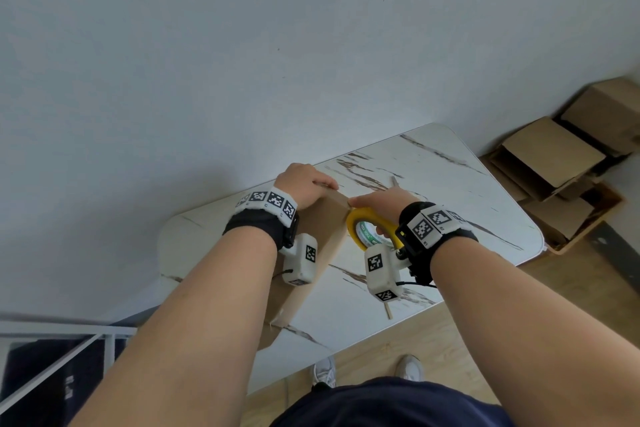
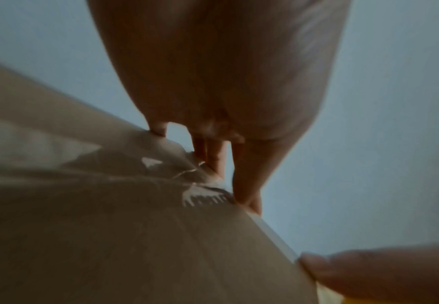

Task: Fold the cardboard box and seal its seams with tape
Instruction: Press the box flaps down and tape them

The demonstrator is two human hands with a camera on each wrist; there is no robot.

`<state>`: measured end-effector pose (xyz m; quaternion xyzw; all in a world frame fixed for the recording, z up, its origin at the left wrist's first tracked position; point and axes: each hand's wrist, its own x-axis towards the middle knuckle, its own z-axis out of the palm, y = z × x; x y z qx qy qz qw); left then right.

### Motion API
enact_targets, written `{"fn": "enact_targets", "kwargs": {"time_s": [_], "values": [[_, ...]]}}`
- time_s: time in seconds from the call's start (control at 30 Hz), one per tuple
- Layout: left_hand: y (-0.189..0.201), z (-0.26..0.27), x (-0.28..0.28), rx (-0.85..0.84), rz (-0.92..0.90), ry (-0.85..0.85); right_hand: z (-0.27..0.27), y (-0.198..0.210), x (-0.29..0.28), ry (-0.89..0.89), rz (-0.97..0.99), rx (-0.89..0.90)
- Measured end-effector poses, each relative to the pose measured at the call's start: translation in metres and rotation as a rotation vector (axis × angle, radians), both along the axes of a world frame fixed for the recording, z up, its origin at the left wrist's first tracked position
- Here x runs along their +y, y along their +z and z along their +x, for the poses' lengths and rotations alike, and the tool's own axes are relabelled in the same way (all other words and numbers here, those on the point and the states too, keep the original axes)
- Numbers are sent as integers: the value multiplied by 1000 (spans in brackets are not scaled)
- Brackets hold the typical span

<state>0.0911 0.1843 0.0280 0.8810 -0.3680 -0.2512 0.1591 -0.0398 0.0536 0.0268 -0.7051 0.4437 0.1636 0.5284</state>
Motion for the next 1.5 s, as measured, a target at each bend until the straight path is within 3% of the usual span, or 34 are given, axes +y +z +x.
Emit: {"fn": "enact_targets", "kwargs": {"time_s": [0.13,0.3,0.5,0.57,0.7,0.87,1.07,1.43,1.5], "values": [[0,4,0,-13,142,-98,-1,4,1,-14,-13,-17],[1,-4,-4,-84,206,-35,-7,14,1,202,-191,60],[4,-5,-15,-188,252,75,0,19,-21,109,-284,-138],[3,-7,-21,-216,132,79,5,16,-21,102,-334,-167],[-4,-8,-20,-3,-73,151,18,12,-21,122,-404,-218],[-5,-3,-16,-1,-76,266,34,8,-22,158,-452,-277],[-11,-6,-13,-62,-97,268,45,-10,-21,239,-475,-263],[-21,-11,-16,-137,-113,331,44,-31,-24,238,-459,-326],[-22,-11,-16,-139,-119,341,40,-33,-29,173,-434,-378]]}}
